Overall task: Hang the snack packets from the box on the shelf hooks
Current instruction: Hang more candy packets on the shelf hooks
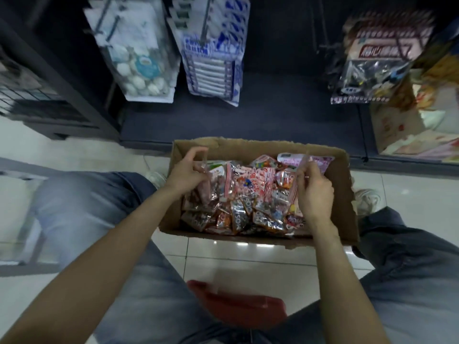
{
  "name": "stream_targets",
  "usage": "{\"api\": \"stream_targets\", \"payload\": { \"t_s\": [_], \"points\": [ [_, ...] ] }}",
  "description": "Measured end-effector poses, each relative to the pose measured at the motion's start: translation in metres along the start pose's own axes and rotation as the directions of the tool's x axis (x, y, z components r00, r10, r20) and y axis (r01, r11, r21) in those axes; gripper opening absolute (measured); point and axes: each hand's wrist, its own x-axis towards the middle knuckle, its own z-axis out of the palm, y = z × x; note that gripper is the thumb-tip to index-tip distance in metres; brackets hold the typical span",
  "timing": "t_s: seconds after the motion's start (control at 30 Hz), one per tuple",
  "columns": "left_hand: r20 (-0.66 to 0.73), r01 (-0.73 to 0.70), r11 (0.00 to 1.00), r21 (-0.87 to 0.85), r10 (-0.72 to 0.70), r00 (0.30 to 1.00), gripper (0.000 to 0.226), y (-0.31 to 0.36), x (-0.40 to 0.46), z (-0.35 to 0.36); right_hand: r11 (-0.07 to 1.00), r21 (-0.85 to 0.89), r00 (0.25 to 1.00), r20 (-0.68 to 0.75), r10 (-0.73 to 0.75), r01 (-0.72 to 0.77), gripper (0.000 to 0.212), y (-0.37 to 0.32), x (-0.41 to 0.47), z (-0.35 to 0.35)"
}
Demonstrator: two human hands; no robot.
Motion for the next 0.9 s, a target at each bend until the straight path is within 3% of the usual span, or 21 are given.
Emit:
{"api": "stream_targets", "payload": {
  "t_s": [0.1,0.2,0.23,0.33,0.43,0.47,0.57,0.63,0.77,0.9],
  "points": [
    [-0.077,-0.122,0.992,-0.017,0.120,0.990,0.065,0.026,-0.010,-0.036,0.985,-0.063,0.987,-0.006,-0.161,0.160,0.012,-0.025,0.017,-0.037],
    [-0.129,-0.216,0.970,0.114,0.230,0.965,0.035,0.058,-0.015,-0.075,0.942,-0.039,0.942,-0.018,-0.335,0.334,0.006,-0.066,0.038,-0.067],
    [-0.139,-0.240,0.959,0.149,0.261,0.955,0.035,0.070,-0.015,-0.087,0.916,-0.006,0.916,-0.025,-0.401,0.401,0.007,-0.086,0.046,-0.075],
    [-0.194,-0.292,0.931,0.219,0.335,0.922,0.028,0.110,-0.020,-0.122,0.788,0.073,0.791,-0.039,-0.610,0.612,0.008,-0.154,0.068,-0.099],
    [-0.256,-0.378,0.899,0.223,0.428,0.867,0.014,0.147,-0.026,-0.155,0.643,0.044,0.644,-0.027,-0.765,0.765,0.009,-0.223,0.086,-0.119],
    [-0.279,-0.404,0.889,0.216,0.453,0.847,0.020,0.158,-0.029,-0.166,0.610,0.039,0.611,-0.022,-0.791,0.792,0.011,-0.245,0.092,-0.124],
    [-0.335,-0.488,0.855,0.178,0.519,0.786,0.070,0.183,-0.038,-0.201,0.532,0.037,0.533,-0.014,-0.846,0.846,0.013,-0.304,0.107,-0.133],
    [-0.337,-0.528,0.827,0.192,0.561,0.756,0.066,0.195,-0.044,-0.226,0.481,0.044,0.482,-0.016,-0.876,0.875,0.012,-0.338,0.117,-0.135],
    [-0.375,-0.467,0.761,0.450,0.636,0.674,0.017,0.206,-0.035,-0.276,0.488,0.111,0.493,-0.021,-0.870,0.866,0.010,-0.397,0.141,-0.129],
    [-0.452,-0.374,0.782,0.499,0.603,0.657,0.018,0.211,-0.018,-0.322,0.548,0.276,0.564,0.024,-0.825,0.790,0.012,-0.433,0.173,-0.115]
  ]
}}
